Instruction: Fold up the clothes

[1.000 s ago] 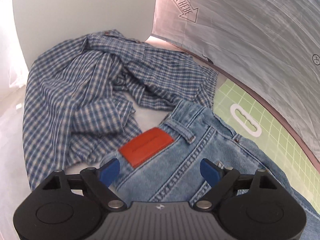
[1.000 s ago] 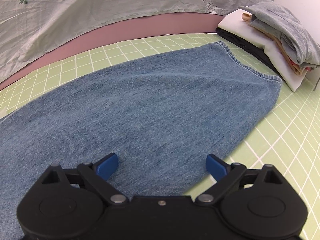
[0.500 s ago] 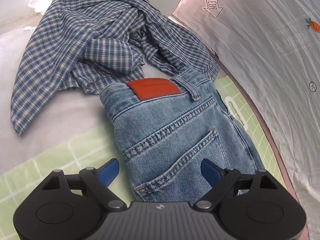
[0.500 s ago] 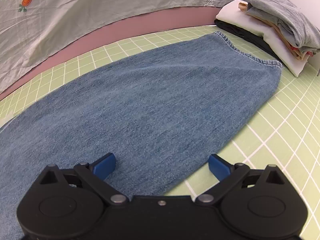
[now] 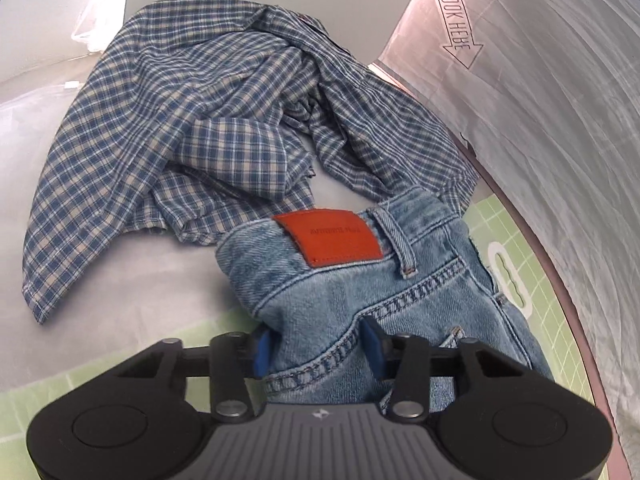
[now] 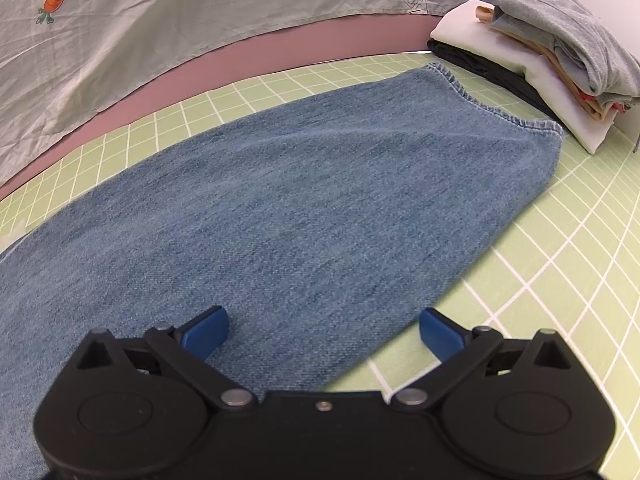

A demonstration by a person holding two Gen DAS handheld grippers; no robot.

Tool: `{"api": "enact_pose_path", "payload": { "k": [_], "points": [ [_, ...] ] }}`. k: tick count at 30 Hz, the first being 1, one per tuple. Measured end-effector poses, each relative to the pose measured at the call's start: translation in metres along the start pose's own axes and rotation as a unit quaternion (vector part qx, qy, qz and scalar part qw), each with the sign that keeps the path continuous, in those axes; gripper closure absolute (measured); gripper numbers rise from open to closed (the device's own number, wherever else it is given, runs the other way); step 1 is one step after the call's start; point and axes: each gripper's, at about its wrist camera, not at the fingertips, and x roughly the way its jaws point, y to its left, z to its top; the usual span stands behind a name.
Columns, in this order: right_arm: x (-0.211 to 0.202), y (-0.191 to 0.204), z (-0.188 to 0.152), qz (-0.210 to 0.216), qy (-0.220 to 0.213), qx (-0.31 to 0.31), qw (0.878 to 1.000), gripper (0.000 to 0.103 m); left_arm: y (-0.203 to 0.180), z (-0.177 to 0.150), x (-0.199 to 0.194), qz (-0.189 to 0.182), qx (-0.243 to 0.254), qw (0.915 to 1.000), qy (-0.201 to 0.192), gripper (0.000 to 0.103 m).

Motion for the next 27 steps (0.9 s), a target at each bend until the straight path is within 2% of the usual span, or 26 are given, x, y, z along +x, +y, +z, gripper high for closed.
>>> {"api": "enact_pose_path", "payload": {
  "k": [2, 6, 11, 13, 16, 22, 25, 27],
  "points": [
    [-0.001, -0.001, 0.0, 0.002, 0.003, -0.002, 1.0, 0.0, 0.0, 0.001, -0.005, 0.001, 0.001, 1.0, -0.01, 0.074],
    [-0.005, -0.006, -0.001, 0.009, 0.01, -0.003, 1.0, 0.0, 0.005, 0.005, -0.019, -0.002, -0.003, 0.9998, -0.019, 0.077],
    [-0.014, -0.022, -0.004, 0.011, 0.012, -0.016, 1.0, 0.0, -0.002, 0.007, -0.057, 0.005, 0.058, 0.9961, -0.067, 0.078],
    [-0.017, -0.032, -0.005, 0.011, 0.012, -0.018, 1.0, 0.001, -0.009, 0.005, -0.075, -0.019, 0.076, 0.993, -0.089, 0.079],
    [-0.022, -0.049, -0.005, 0.013, 0.012, -0.016, 1.0, 0.001, -0.036, -0.008, -0.102, -0.039, 0.138, 0.9818, -0.124, 0.08],
    [-0.027, -0.09, 0.001, 0.014, 0.007, -0.021, 1.0, 0.001, -0.11, -0.065, -0.145, -0.105, 0.25, 0.9465, -0.174, 0.081],
    [-0.026, -0.117, 0.01, 0.01, 0.002, -0.02, 1.0, 0.001, -0.141, -0.103, -0.154, -0.14, 0.286, 0.9327, -0.169, 0.082],
    [-0.025, -0.135, 0.017, 0.006, -0.002, -0.017, 1.0, 0.001, -0.163, -0.139, -0.154, -0.156, 0.323, 0.9211, -0.152, 0.082]
  ]
}}
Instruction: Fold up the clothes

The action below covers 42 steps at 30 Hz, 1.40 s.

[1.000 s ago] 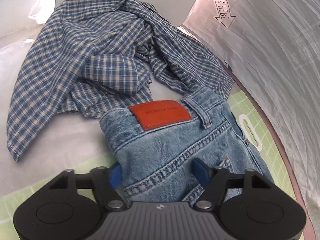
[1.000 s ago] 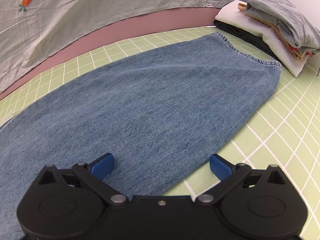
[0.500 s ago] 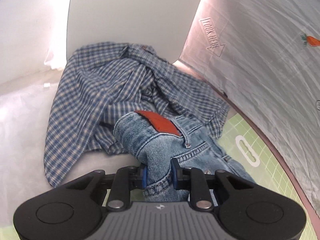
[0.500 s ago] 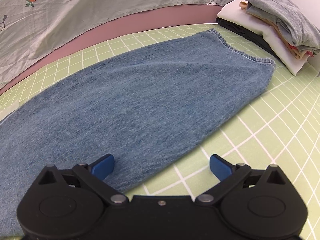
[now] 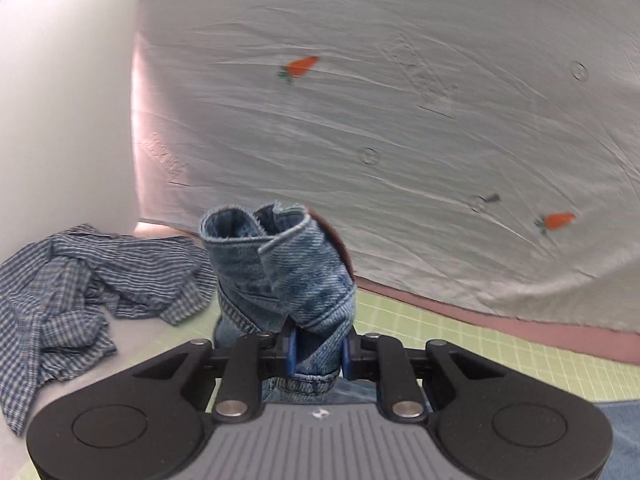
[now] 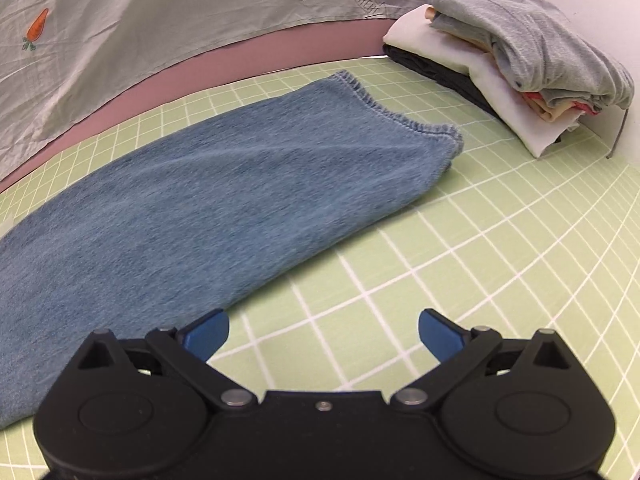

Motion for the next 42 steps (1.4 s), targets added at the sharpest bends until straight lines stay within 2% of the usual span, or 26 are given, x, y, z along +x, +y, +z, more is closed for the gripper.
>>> {"api": "enact_pose_path", "payload": {
  "k": [2, 4, 6, 7, 9, 10, 11, 12, 13, 14, 17, 20, 25, 27, 31, 33, 42],
  "points": [
    [0.002, -0.017, 0.007, -0.007, -0.005, 0.003, 1.0, 0.001, -0.038, -0.02, 0.006, -0.022, 0.036, 0.9988, 0.024, 0.081],
    [0.005, -0.032, 0.012, -0.012, -0.008, 0.005, 1.0, 0.001, -0.072, -0.048, 0.023, -0.038, 0.068, 0.9943, 0.072, 0.079],
    [0.01, -0.044, 0.015, -0.014, -0.006, 0.014, 1.0, 0.001, -0.105, -0.077, 0.047, -0.049, 0.099, 0.9821, 0.152, 0.075],
    [0.013, -0.049, 0.016, -0.015, -0.003, 0.018, 1.0, 0.001, -0.119, -0.092, 0.056, -0.052, 0.117, 0.9728, 0.193, 0.075],
    [0.019, -0.056, 0.016, -0.017, 0.001, 0.026, 1.0, 0.001, -0.137, -0.112, 0.066, -0.037, 0.162, 0.9584, 0.232, 0.073],
    [0.022, -0.058, 0.016, -0.017, 0.003, 0.028, 0.999, 0.001, -0.14, -0.114, 0.061, -0.036, 0.168, 0.9601, 0.221, 0.071],
    [0.024, -0.059, 0.016, -0.018, 0.004, 0.029, 0.999, 0.001, -0.143, -0.115, 0.057, -0.036, 0.173, 0.9616, 0.21, 0.057],
    [0.025, -0.06, 0.015, -0.018, 0.005, 0.03, 0.999, 0.001, -0.139, -0.111, 0.053, -0.053, 0.161, 0.9634, 0.207, 0.043],
    [0.026, -0.06, 0.013, -0.018, 0.005, 0.031, 0.999, 0.001, -0.136, -0.107, 0.05, -0.07, 0.149, 0.9648, 0.205, 0.04],
    [0.028, -0.059, 0.011, -0.017, 0.007, 0.031, 0.999, 0.001, -0.133, -0.103, 0.046, -0.085, 0.138, 0.9658, 0.202, 0.041],
    [0.032, -0.055, 0.007, -0.015, 0.017, 0.028, 0.999, 0.001, -0.124, -0.089, 0.04, -0.066, 0.136, 0.971, 0.185, 0.036],
    [0.034, -0.048, 0.006, -0.014, 0.015, 0.027, 0.999, 0.001, -0.107, -0.077, 0.045, -0.032, 0.121, 0.9768, 0.174, 0.032],
    [0.034, -0.04, 0.006, -0.012, 0.014, 0.024, 1.0, 0.001, -0.085, -0.069, 0.071, 0.021, 0.126, 0.9714, 0.2, 0.032],
    [0.033, -0.039, 0.006, -0.008, 0.013, 0.027, 1.0, 0.001, -0.08, -0.072, 0.081, 0.032, 0.127, 0.9673, 0.217, 0.025],
    [0.035, -0.038, 0.006, -0.013, 0.015, 0.023, 1.0, 0.001, -0.069, -0.077, 0.091, 0.028, 0.091, 0.969, 0.228, 0.021],
    [0.035, -0.039, 0.007, -0.017, 0.015, 0.023, 0.999, 0.001, -0.07, -0.079, 0.093, 0.023, 0.087, 0.9681, 0.234, 0.012],
    [0.045, -0.045, 0.021, -0.021, 0.015, 0.037, 0.999, 0.001, -0.083, -0.089, 0.103, 0.054, 0.101, 0.9623, 0.247, 0.0]
  ]
}}
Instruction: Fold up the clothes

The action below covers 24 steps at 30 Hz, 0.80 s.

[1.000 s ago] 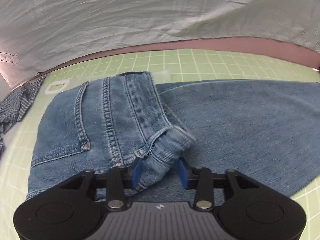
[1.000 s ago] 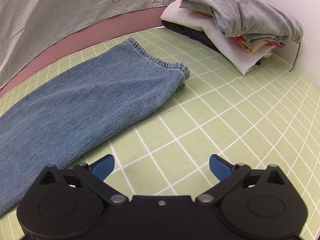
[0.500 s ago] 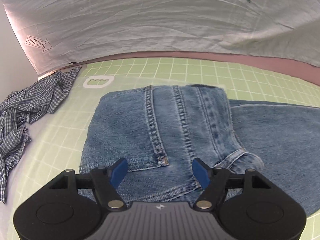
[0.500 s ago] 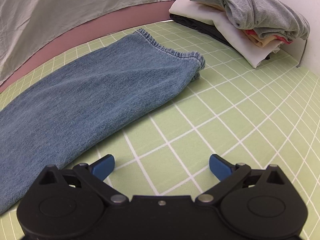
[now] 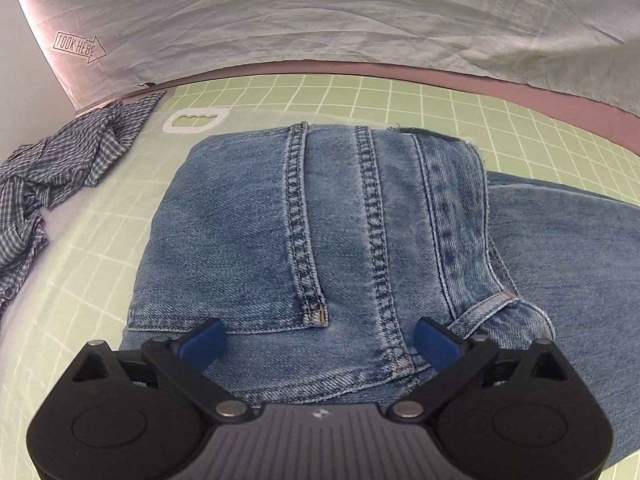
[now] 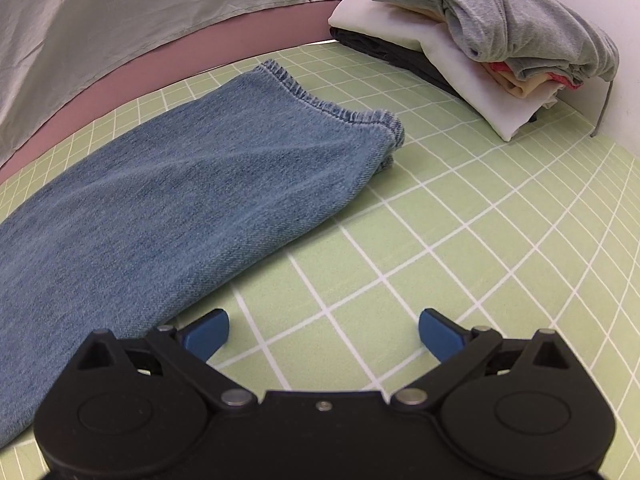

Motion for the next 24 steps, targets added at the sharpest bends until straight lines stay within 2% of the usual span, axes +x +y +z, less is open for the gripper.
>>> {"api": "enact_pose_path", "payload": {
  "k": [5, 9, 14, 18, 24],
  "points": [
    [-0.001, -0.007, 0.014, -0.017, -0.032, 0.005, 0.999, 0.001, 0.0, 0.001, 0.004, 0.005, -0.003, 0.9999, 0.009, 0.0],
    [0.003, -0.009, 0.034, -0.016, -0.067, -0.025, 0.997, 0.001, -0.002, 0.001, 0.004, 0.011, -0.004, 0.9999, 0.009, 0.0],
    [0.024, -0.006, 0.069, -0.005, -0.084, -0.06, 0.995, 0.001, -0.002, 0.003, 0.005, 0.016, -0.006, 0.9997, 0.015, 0.0],
    [0.046, -0.006, 0.091, -0.007, -0.084, -0.065, 0.994, 0.001, -0.002, 0.003, 0.005, 0.016, -0.007, 0.9997, 0.016, 0.0],
    [0.08, -0.011, 0.103, 0.015, -0.053, -0.037, 0.998, 0.001, -0.002, 0.003, 0.006, 0.017, -0.007, 0.9996, 0.02, 0.0]
  ]
}}
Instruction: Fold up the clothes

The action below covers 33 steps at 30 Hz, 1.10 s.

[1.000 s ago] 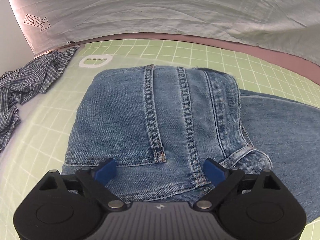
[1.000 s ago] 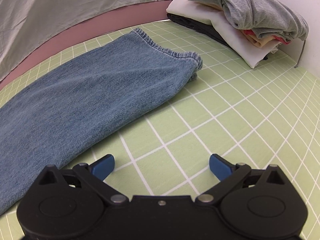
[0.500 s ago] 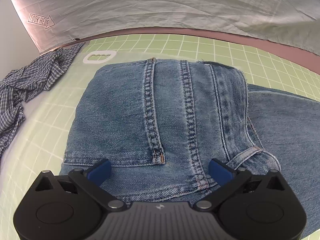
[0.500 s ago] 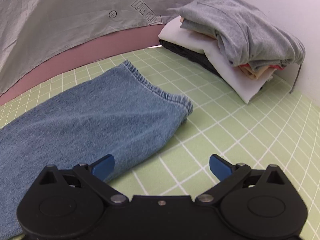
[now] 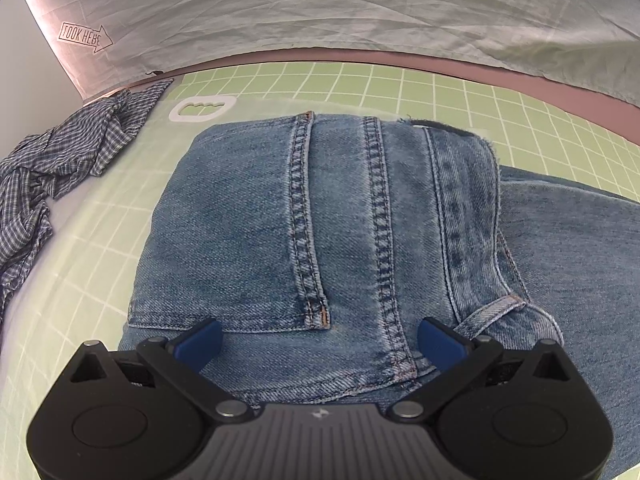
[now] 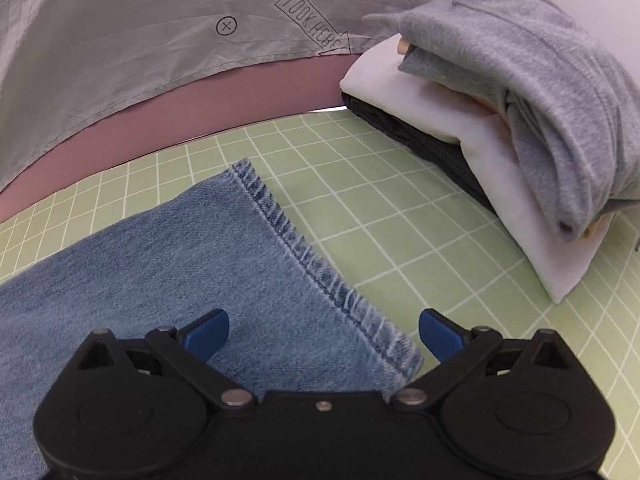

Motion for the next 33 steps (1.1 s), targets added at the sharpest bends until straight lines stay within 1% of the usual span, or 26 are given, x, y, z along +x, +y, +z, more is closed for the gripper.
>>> {"api": "enact_pose_path", "payload": {
  "k": [4, 7, 12, 16, 17, 19, 20, 21, 22, 23, 24, 25, 27, 28, 30, 33],
  "points": [
    [0.01, -0.005, -0.004, 0.019, 0.01, 0.017, 1.0, 0.0, 0.0, 0.001, 0.001, 0.0, 0.0, 1.0, 0.004, 0.0],
    [0.012, -0.002, -0.005, 0.026, 0.001, 0.003, 1.0, 0.0, -0.001, 0.001, 0.001, 0.002, -0.001, 1.0, 0.004, 0.0],
    [0.011, 0.007, -0.008, 0.052, -0.004, -0.031, 0.998, 0.0, -0.001, 0.002, 0.002, 0.002, -0.002, 1.0, 0.004, 0.0],
    [0.009, 0.009, -0.007, 0.065, 0.006, -0.044, 0.997, 0.0, 0.0, 0.002, 0.002, 0.003, -0.004, 1.0, 0.004, 0.0],
    [0.008, 0.01, -0.007, 0.072, 0.009, -0.052, 0.996, 0.002, 0.0, 0.002, 0.002, 0.004, -0.004, 1.0, 0.004, 0.0],
    [0.005, 0.011, -0.006, 0.083, 0.011, -0.063, 0.994, 0.012, 0.0, 0.003, 0.002, 0.005, -0.005, 1.0, 0.005, 0.0],
    [0.003, 0.011, -0.005, 0.089, 0.011, -0.067, 0.994, 0.025, 0.0, 0.003, 0.002, 0.004, -0.004, 1.0, 0.006, 0.0],
    [0.0, 0.011, -0.004, 0.098, 0.011, -0.071, 0.993, 0.046, 0.0, 0.003, 0.002, 0.003, -0.003, 1.0, 0.006, 0.0],
    [-0.002, 0.012, -0.002, 0.108, 0.013, -0.074, 0.991, 0.057, 0.001, 0.003, 0.003, 0.001, -0.003, 1.0, 0.007, 0.0],
    [-0.002, 0.013, 0.0, 0.119, 0.022, -0.075, 0.99, 0.074, 0.002, 0.003, 0.003, -0.001, -0.003, 1.0, 0.007, 0.0],
    [-0.003, 0.014, 0.002, 0.128, 0.03, -0.077, 0.988, 0.087, 0.003, 0.004, 0.004, -0.004, -0.003, 0.9999, 0.01, 0.0],
    [-0.003, 0.018, 0.004, 0.126, 0.036, -0.082, 0.988, 0.091, 0.004, 0.005, 0.004, -0.007, -0.004, 0.9999, 0.012, 0.0],
    [-0.004, 0.025, 0.007, 0.121, 0.046, -0.094, 0.987, 0.092, 0.005, 0.007, 0.005, -0.01, -0.003, 0.9997, 0.021, 0.0],
    [-0.006, 0.03, 0.007, 0.111, 0.046, -0.103, 0.987, 0.092, 0.005, 0.009, 0.006, -0.011, -0.002, 0.9996, 0.025, 0.0],
    [-0.016, 0.038, 0.007, 0.099, 0.038, -0.106, 0.989, 0.092, 0.007, 0.011, 0.004, -0.018, 0.0, 0.9994, 0.03, 0.0],
    [-0.041, 0.051, 0.01, 0.103, 0.015, -0.094, 0.99, 0.092, 0.012, 0.012, -0.007, -0.028, 0.009, 0.9993, 0.021, 0.0]
  ]
}}
